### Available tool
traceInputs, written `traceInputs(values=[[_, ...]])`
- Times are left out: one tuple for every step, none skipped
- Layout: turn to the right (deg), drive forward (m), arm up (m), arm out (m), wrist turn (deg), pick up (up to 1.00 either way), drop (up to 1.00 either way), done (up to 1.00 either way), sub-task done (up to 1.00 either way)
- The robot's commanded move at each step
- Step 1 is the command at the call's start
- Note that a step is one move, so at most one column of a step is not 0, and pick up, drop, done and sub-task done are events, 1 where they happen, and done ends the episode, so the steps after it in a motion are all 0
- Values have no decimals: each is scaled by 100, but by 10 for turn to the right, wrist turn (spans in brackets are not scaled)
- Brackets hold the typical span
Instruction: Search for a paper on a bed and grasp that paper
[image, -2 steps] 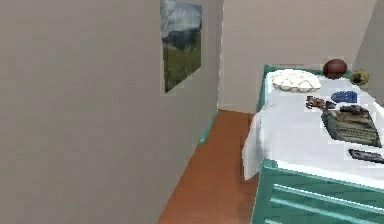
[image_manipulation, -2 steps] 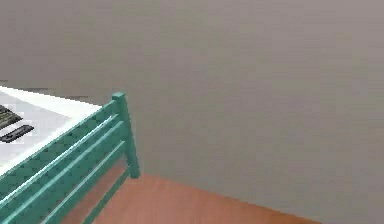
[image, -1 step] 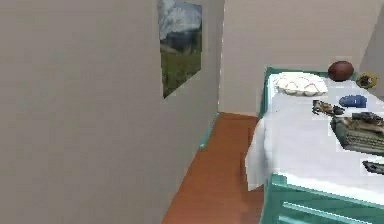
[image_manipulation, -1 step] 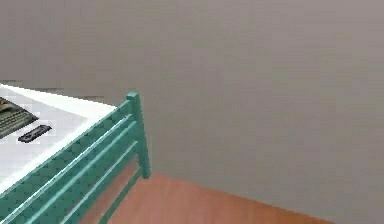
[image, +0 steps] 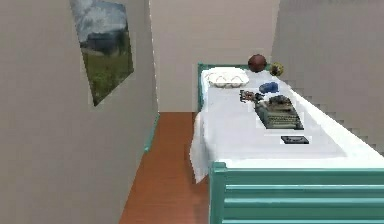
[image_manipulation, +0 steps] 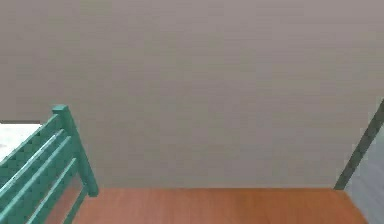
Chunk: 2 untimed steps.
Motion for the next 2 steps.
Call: traceInputs(values=[[0, 60, 0, 0, 0, 0, 0, 0, 0], [-150, 0, 0, 0, 0, 0, 0, 0, 0]])
